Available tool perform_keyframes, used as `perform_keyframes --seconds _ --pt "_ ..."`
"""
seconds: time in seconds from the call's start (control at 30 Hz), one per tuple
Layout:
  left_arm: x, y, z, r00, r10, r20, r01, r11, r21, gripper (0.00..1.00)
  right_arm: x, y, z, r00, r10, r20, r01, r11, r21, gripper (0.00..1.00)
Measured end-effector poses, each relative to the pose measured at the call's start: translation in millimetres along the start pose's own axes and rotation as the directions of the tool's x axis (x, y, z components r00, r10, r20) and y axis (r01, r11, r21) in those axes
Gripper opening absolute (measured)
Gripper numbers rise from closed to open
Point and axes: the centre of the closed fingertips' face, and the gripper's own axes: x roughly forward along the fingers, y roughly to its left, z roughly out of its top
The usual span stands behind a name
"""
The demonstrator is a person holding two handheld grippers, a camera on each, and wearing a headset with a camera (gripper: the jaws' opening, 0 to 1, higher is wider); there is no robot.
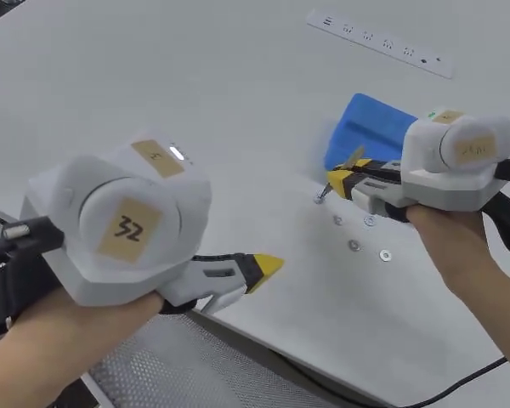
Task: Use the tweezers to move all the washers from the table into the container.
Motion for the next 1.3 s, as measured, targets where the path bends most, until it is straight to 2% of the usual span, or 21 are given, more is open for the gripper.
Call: perform_keyframes --seconds 0.2,0.57,0.87,1.0,1.2,1.3 --pt "-0.5 -2.1 2.8 1.0 -0.003 0.0 0.003 1.0 0.016 0.83 -4.7 3.8 1.6 0.9999 -0.006 -0.014 0.005 1.0 -0.028 0.02" --pt "-1.5 -7.5 8.7 0.9997 -0.02 0.017 0.019 1.0 0.01 0.87 -28.4 -1.9 44.1 0.9969 -0.011 0.078 0.016 0.998 -0.056 0.02" --pt "-1.2 -7.1 10.5 0.9994 -0.019 0.028 0.019 1.0 -0.006 0.95 -42.9 -6.3 62.4 0.9912 -0.026 0.13 0.031 0.999 -0.037 0.02" --pt "-1.1 -5.5 9.9 0.9997 -0.012 0.022 0.012 1.0 -0.006 0.98 -48.4 -14.8 67.1 0.9871 -0.057 0.15 0.062 0.998 -0.025 0.02" --pt "-1.9 -3.8 17.1 0.9979 -0.015 0.063 0.018 0.998 -0.054 0.99 -48.4 -40.5 69.7 0.9763 -0.135 0.169 0.132 0.991 0.029 0.02" --pt "-1.2 -2.7 17.8 0.9978 -0.008 0.065 0.012 0.998 -0.054 0.99 -44.4 -55.3 73.2 0.9699 -0.168 0.177 0.161 0.986 0.05 0.02"
